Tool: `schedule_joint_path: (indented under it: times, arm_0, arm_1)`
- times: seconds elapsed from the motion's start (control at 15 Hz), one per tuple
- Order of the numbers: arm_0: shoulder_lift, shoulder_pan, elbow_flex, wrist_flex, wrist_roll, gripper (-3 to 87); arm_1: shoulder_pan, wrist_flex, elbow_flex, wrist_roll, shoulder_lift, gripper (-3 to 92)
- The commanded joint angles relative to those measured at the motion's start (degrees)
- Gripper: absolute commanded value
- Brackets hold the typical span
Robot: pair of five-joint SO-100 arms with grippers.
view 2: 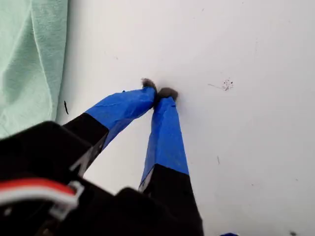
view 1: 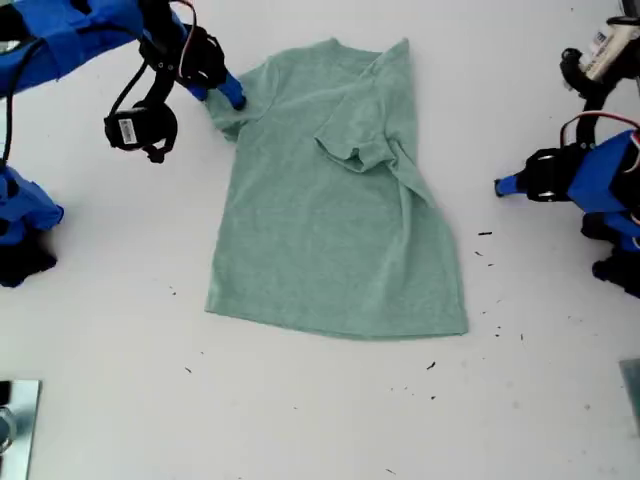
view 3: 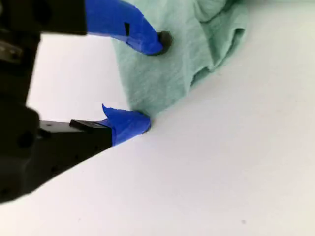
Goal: Fold t shirt
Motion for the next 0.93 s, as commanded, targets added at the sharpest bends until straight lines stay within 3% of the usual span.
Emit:
schedule_joint_path:
  times: [0.0, 0.07, 0.13, 0.4, 0.6, 0.87]
  arm_0:
    - [-2.8, -1.9, -0.4, -2.5, 1.5, 18.9]
    - [-4.2, -2.3, -1.0, -2.5, 1.0, 3.8]
    - [-4.0, -1.5, -0.7, -2.7, 2.0, -0.3]
    - [16.3, -0.9, 5.9, -5.4, -2.1, -0.3]
    - [27.9, -1.8, 7.6, -4.2, -3.5, -0.3]
    - [21.3, 4.3, 2.5, -7.6, -4.0, -0.3]
  arm_1:
    - [-0.7, 0.4, 1.0, 0.4, 0.4, 2.3]
    - [-0.6, 0.4, 1.1, 0.4, 0.5, 2.3]
    - [-0.5, 0.4, 1.1, 0.4, 0.6, 2.3]
    - [-0.5, 1.1, 1.3, 0.6, 1.8, 2.3]
    - [-0.5, 1.2, 1.4, 0.6, 2.2, 2.3]
    - [-0.5, 1.2, 1.4, 0.6, 2.3, 2.3]
